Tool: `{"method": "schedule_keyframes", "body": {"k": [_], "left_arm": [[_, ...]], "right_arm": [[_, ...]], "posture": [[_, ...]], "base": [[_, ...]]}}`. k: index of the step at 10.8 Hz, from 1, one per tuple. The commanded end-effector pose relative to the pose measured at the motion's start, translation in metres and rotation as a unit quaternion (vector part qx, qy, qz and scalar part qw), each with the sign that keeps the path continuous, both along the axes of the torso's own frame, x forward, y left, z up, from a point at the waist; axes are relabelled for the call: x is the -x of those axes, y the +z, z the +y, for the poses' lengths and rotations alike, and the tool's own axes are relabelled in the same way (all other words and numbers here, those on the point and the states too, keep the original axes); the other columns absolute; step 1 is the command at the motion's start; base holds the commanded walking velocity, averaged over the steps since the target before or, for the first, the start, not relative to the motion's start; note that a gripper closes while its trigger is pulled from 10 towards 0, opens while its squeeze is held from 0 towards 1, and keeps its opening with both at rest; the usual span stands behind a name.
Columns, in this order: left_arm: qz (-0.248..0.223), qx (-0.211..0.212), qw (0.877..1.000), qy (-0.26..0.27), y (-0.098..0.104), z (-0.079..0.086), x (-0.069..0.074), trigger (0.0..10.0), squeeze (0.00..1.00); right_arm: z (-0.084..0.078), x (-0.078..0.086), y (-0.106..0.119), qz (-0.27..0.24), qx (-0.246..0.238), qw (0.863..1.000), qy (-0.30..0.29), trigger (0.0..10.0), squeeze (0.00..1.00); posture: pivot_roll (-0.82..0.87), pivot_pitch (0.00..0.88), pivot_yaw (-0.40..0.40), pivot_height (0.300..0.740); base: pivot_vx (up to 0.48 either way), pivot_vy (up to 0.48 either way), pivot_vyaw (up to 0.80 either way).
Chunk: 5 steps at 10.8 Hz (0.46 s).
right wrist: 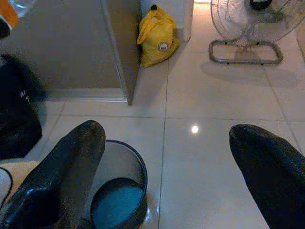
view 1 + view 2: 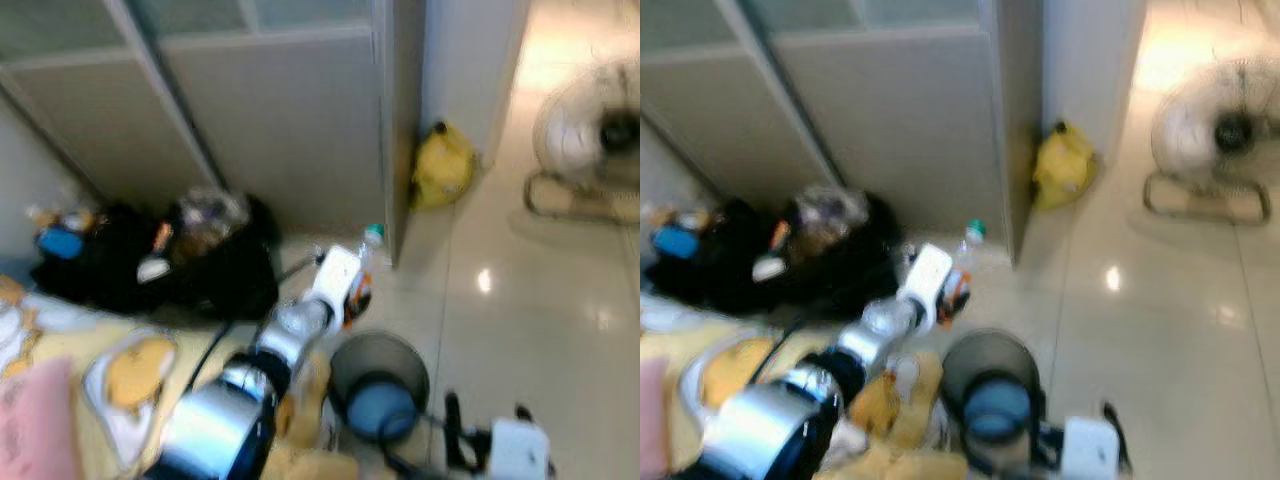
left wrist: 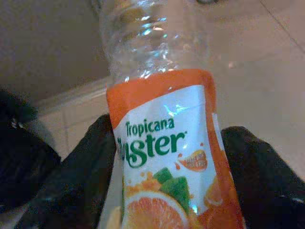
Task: Clean up the room
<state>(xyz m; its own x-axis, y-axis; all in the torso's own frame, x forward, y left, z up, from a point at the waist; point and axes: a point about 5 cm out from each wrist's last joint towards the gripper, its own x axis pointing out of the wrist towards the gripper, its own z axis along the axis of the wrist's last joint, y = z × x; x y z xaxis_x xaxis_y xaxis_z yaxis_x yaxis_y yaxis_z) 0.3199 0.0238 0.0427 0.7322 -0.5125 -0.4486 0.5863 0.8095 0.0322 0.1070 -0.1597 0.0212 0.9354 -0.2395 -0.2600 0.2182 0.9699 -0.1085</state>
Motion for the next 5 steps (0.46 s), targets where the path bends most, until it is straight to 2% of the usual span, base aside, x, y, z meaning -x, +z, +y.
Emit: {"method": "schedule_keyframes", "body": {"k": [1, 2, 3, 4, 5], "left_arm": [[-0.012, 0.085, 0.991, -0.107, 0.038, -0.105, 0.029, 10.0, 1.00], [-0.009, 0.072, 0.992, -0.103, 0.035, -0.102, 0.029, 10.0, 1.00], [0.002, 0.088, 0.990, -0.108, 0.028, -0.091, 0.028, 10.0, 0.38], [0.004, 0.068, 0.993, -0.091, 0.017, -0.078, 0.027, 10.0, 0.00], [0.011, 0.090, 0.993, -0.073, 0.020, -0.075, 0.023, 10.0, 0.00]], "right_arm": [[0.001, 0.000, 0.002, 0.001, 0.000, 1.000, -0.005, 10.0, 0.00], [0.000, -0.002, 0.002, 0.001, 0.000, 1.000, -0.005, 10.0, 0.00], [-0.004, -0.008, 0.003, -0.002, 0.002, 1.000, -0.002, 10.0, 0.00], [-0.008, -0.015, 0.003, -0.005, 0.003, 1.000, 0.001, 10.0, 0.00], [-0.008, -0.022, 0.001, -0.004, 0.005, 1.000, 0.014, 10.0, 0.00]], "posture": [[-0.33, 0.071, 0.251, 0.740], [-0.32, 0.062, 0.246, 0.740], [-0.30, 0.043, 0.234, 0.740], [-0.26, 0.027, 0.218, 0.740], [-0.25, 0.004, 0.205, 0.740]], "base": [[0.000, 0.000, 0.00], [0.000, 0.000, 0.00], [0.000, 0.000, 0.00], [0.000, 0.000, 0.00], [0.000, 0.000, 0.00]]}}
